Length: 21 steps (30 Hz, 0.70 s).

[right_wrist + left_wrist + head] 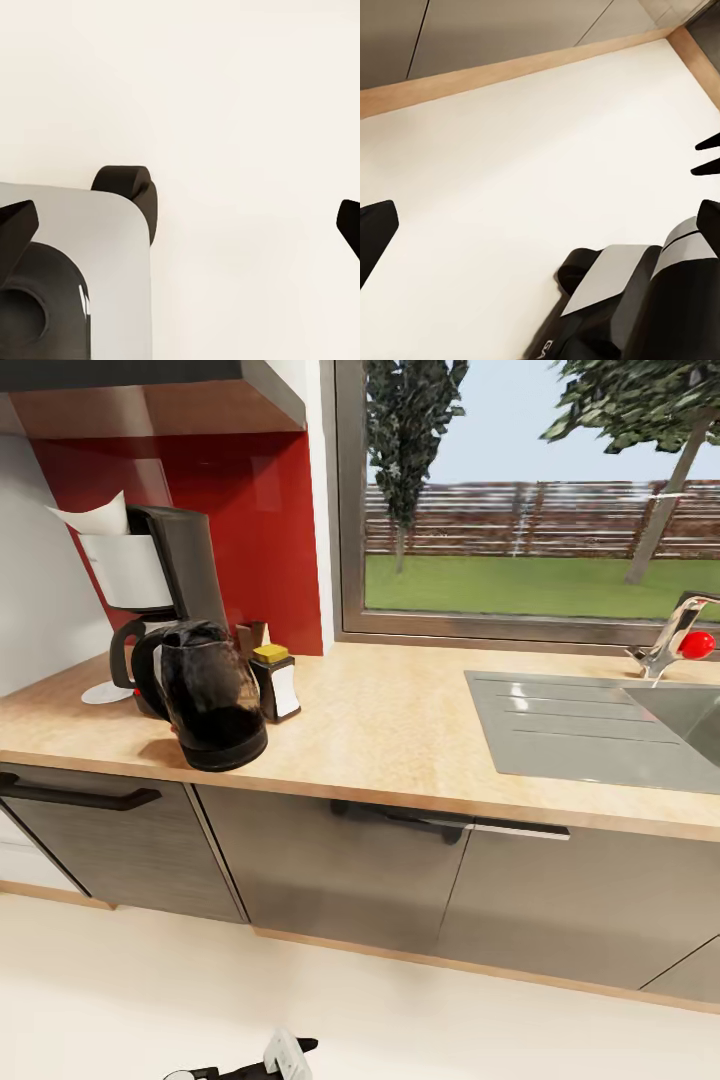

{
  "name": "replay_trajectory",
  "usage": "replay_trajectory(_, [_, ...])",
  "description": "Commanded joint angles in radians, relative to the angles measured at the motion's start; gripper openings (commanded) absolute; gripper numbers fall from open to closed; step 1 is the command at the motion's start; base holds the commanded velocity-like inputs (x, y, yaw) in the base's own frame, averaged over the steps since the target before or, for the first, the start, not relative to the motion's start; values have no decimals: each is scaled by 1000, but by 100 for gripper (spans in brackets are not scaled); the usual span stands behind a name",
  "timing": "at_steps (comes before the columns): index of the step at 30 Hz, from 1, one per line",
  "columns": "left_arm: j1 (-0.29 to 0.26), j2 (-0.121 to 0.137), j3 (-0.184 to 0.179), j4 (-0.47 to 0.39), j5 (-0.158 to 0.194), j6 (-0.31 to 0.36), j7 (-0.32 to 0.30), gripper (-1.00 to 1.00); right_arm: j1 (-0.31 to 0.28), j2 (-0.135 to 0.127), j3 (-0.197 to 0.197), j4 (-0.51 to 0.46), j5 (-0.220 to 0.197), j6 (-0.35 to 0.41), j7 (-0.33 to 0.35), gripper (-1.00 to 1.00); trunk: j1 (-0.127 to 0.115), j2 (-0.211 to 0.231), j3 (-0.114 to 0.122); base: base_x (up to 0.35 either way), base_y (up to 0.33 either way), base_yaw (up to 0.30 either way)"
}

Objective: Set up a coffee station on the kitchen countertop: keep the coffee maker on the countertop, move the bottle of coffee from the kitchen shelf to the counter next to the coffee maker, place a paper coffee filter on top of the coffee maker, put the saucer next to the coffee maker with the coffee cup on the saucer, and place the electric kettle next to the coffee maker.

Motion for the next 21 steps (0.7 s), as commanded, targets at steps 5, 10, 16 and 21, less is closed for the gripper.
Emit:
replay_trajectory(5, [-1,1,-4,0,8,1,0,100,-1,0,8,1,-10,-3,4,100,0,0,-1,0,0,-141])
replay_trajectory(10, [-1,1,-4,1,8,1,0,100,-1,0,8,1,-10,-3,4,100,0,0,-1,0,0,-238])
replay_trajectory(16, [-1,1,-4,1,8,1,0,100,-1,0,8,2,-10,-3,4,100,0,0,-1,0,0,-267])
replay_trajectory(21, [-1,0,-4,2,8,2,0,100,-1,0,7,2,-10,-3,4,100,0,0,-1,0,0,-275])
